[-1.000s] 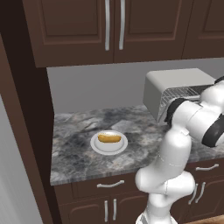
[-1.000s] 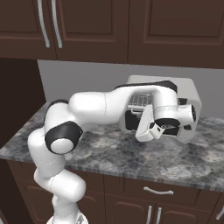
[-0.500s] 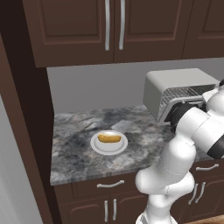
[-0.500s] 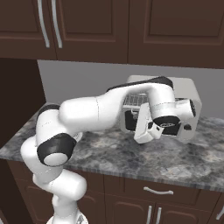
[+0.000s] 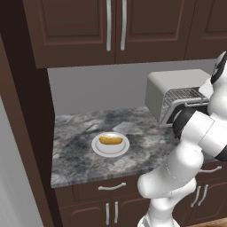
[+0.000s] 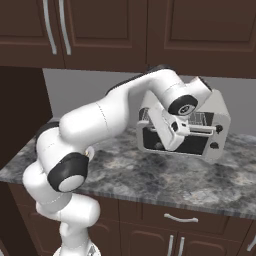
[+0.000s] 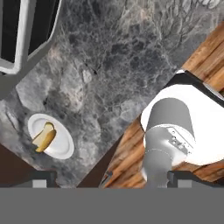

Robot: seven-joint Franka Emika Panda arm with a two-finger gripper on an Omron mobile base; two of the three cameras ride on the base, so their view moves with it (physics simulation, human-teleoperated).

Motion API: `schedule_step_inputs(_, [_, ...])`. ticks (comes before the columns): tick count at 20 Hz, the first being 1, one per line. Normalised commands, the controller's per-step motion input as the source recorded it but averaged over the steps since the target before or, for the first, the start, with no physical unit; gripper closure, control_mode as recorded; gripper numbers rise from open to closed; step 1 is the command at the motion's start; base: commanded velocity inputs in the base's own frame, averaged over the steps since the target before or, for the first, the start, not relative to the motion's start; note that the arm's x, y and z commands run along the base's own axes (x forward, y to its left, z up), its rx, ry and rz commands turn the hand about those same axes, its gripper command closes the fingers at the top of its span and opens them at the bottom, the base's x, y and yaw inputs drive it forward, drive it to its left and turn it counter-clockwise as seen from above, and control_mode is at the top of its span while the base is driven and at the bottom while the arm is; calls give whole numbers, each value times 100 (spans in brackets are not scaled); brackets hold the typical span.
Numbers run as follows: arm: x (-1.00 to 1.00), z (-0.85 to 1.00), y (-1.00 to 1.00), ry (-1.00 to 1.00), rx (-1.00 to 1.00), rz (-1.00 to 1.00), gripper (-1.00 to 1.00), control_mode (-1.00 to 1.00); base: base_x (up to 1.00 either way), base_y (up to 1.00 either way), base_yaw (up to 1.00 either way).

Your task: Open the toaster oven door. Place the hotdog bun on the bottom rack in the toaster oven and place the chicken drumstick on the top rack.

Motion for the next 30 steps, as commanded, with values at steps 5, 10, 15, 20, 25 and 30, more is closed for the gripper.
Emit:
schedule_step_inputs(5, [4,25,0,-10,-21,6,-100,-100,0,0,0])
schedule_step_inputs(10, [26,0,0,-32,-14,8,-100,-100,0,0,0])
schedule_step_inputs(15, [37,0,0,-30,-16,17,-100,-100,0,0,0])
schedule_step_inputs(20, [35,0,0,-9,-20,20,-100,-100,0,0,0])
schedule_step_inputs(25, [40,1,6,-8,-23,17,-100,-100,0,0,0])
schedule_step_inputs(30, [37,0,0,-9,-18,23,-100,-100,0,0,0])
